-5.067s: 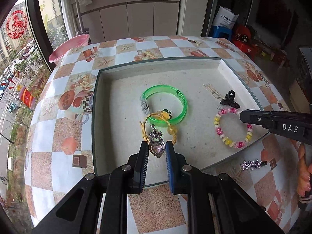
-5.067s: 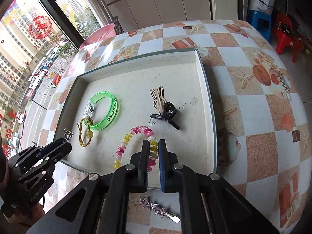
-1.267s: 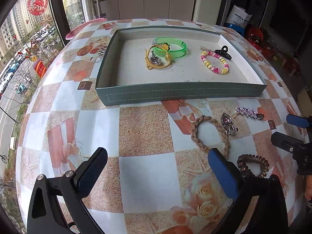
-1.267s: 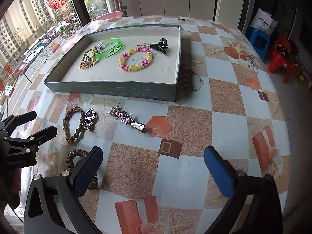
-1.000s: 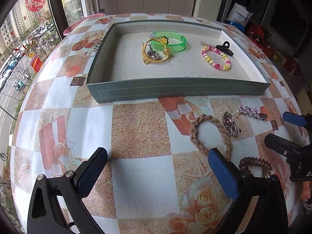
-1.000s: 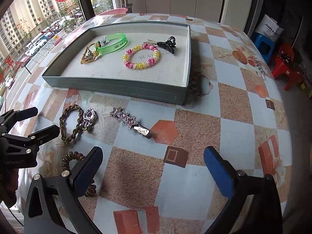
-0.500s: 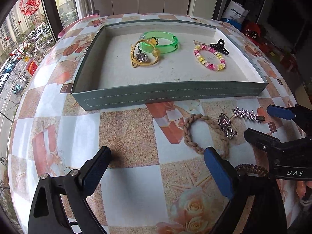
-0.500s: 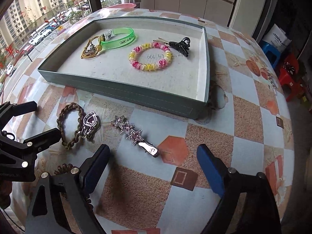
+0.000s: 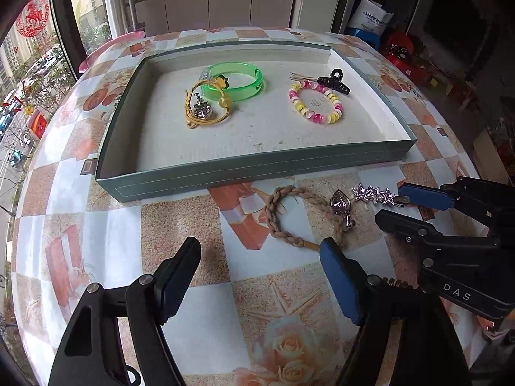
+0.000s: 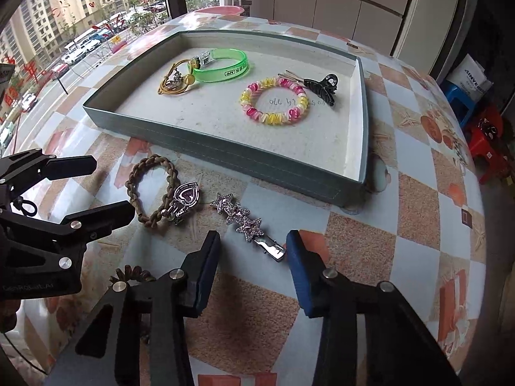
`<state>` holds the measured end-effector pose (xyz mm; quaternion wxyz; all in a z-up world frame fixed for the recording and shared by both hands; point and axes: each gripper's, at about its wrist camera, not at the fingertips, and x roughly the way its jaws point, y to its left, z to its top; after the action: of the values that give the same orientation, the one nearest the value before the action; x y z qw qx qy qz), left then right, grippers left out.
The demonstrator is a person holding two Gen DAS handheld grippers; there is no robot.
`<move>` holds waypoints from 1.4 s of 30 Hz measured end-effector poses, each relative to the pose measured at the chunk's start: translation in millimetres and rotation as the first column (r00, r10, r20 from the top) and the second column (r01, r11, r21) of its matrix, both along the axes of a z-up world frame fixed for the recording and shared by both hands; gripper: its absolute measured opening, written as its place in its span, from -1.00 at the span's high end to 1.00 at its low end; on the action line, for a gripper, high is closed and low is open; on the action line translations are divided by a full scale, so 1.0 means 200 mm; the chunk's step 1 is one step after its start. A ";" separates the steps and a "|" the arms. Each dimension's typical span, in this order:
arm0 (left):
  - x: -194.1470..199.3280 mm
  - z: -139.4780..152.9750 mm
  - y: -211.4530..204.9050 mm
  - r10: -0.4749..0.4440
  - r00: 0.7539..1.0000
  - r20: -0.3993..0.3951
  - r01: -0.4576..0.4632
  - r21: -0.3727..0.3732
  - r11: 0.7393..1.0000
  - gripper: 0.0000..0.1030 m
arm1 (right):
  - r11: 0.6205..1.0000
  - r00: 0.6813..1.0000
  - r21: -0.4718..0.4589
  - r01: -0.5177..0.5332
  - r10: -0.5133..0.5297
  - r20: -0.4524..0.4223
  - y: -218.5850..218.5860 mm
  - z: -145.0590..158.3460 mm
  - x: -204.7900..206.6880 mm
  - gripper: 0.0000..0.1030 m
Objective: Organize jewelry
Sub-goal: 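Grasp the braided brown cord bracelet with the left tool while the right tool grasps the silver star clip, then carry the braided bracelet and star clip over the tray with both tools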
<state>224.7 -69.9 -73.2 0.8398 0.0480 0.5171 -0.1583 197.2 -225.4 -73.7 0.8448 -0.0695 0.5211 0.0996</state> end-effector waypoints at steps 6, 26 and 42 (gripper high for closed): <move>0.06 -0.03 -0.03 0.037 0.999 -0.039 -0.037 -0.010 0.999 -0.70 | 1.000 1.000 0.001 0.023 -0.023 0.007 -0.03 0.00 -0.01 0.53; -0.07 0.06 -0.02 -0.035 0.999 0.033 0.037 -0.060 0.998 0.62 | 0.992 0.994 0.075 0.103 -0.105 0.010 -0.10 0.08 -0.13 0.81; -0.16 0.32 0.20 -0.012 0.990 0.139 0.030 -0.129 0.991 0.62 | 0.974 0.986 0.168 0.151 -0.161 0.042 -0.15 0.24 -0.22 0.83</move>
<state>191.9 -30.3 -9.9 0.8732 0.0092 0.4457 -0.1968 152.9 -255.3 -26.2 0.8670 0.0386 0.4913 0.0735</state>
